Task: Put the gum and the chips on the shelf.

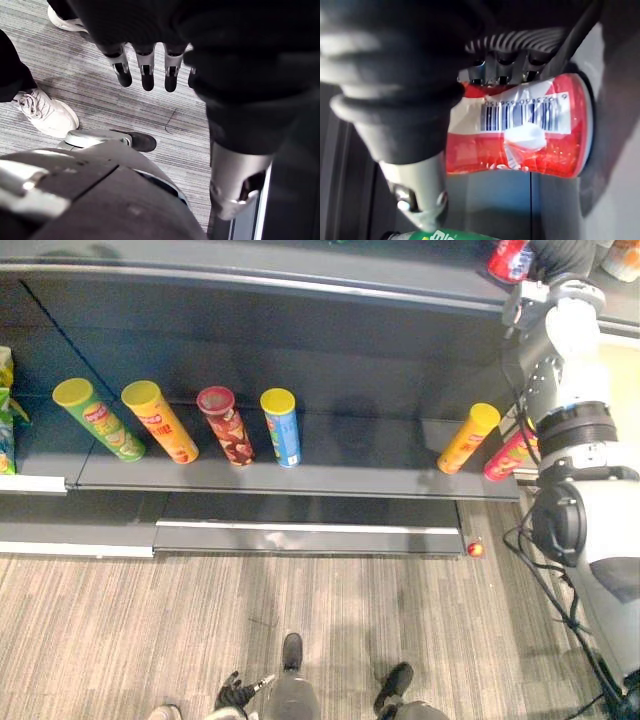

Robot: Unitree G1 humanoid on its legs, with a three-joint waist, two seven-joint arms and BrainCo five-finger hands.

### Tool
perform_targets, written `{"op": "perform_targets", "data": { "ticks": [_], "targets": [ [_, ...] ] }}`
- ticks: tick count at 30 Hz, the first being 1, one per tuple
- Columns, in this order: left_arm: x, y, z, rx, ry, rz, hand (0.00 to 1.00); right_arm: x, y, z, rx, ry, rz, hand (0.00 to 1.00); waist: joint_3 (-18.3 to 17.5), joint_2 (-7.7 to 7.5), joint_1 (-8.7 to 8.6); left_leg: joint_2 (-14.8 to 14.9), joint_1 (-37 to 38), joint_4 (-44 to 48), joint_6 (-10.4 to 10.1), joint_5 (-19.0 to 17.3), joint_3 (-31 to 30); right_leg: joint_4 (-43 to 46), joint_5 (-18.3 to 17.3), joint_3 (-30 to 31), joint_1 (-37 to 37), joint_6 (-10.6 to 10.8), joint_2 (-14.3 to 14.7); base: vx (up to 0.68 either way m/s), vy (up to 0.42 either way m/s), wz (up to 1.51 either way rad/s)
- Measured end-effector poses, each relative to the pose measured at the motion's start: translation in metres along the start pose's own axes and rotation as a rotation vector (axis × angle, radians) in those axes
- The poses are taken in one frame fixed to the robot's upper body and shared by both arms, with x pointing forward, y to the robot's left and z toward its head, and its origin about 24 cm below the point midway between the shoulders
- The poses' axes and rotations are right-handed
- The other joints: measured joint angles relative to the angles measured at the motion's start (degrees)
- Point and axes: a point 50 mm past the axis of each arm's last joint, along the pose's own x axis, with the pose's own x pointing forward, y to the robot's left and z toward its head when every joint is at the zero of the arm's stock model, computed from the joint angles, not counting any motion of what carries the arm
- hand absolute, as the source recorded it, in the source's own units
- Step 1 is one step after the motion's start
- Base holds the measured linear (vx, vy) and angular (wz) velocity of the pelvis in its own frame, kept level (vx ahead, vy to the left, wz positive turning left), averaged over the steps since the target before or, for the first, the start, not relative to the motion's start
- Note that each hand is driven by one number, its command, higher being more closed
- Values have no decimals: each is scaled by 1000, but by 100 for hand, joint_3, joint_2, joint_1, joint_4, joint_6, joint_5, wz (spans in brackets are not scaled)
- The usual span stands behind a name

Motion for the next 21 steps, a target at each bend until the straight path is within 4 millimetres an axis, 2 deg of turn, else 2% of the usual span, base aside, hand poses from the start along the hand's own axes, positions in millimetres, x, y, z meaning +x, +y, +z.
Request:
{"op": "perform_targets", "data": {
  "ticks": [12, 19, 21],
  "targets": [
    [0, -1, 1, 0, -9, 1, 0, 1, -1, -1, -52, 0, -15, 0, -2, -2, 63, 1, 60, 1, 4, 3, 48, 6, 0, 47, 18, 0, -2, 10, 2, -2],
    [0, -1, -1, 2, 1, 4, 0, -17, 9, -3, -129, -82, -19, 0, -8, -12, 29, 12, 223, 1, 0, 0, 191, -11, 4, 188, 86, -1, 2, 15, -2, -11],
    [-1, 0, -1, 7, 2, 5, 0, -19, 9, 5, -155, -137, -31, 0, -8, -12, -14, 26, 252, 1, -4, -3, 208, -11, 4, 211, 102, -2, 15, 18, -7, -6]
  ]
}}
